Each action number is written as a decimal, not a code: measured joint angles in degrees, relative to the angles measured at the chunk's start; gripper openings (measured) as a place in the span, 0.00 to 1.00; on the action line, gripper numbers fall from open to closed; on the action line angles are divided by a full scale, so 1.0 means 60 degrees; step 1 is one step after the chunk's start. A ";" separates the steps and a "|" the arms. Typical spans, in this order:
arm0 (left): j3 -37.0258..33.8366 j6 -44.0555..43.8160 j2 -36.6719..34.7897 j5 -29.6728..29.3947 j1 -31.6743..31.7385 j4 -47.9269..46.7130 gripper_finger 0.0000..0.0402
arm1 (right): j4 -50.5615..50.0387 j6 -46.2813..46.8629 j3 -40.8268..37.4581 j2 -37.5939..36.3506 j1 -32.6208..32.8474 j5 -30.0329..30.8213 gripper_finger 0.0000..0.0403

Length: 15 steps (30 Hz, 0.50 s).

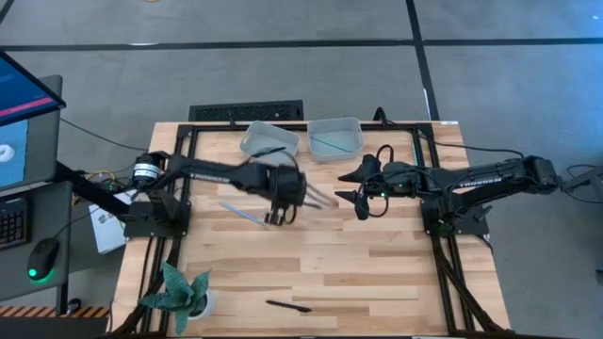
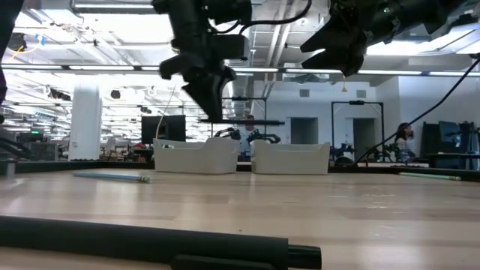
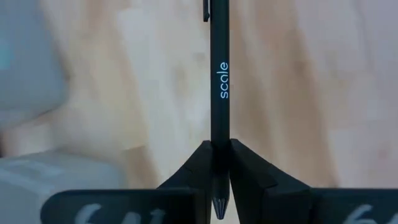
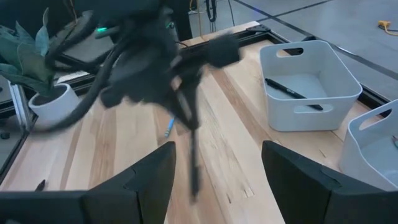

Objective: Sort pens & pencils
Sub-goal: Put the top black pen into the left gray bin

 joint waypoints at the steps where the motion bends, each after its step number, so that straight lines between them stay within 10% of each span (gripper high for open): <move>1: 0.0213 0.0155 -0.0004 -0.0002 0.0199 -0.0178 0.06 | -0.0003 -0.0005 0.0000 0.0000 0.0000 0.0000 0.65; 15: 0.2909 0.2338 -0.0235 0.0034 0.3272 -0.1671 0.06 | 0.0260 -0.0338 -0.0004 0.0004 -0.1236 0.0050 0.65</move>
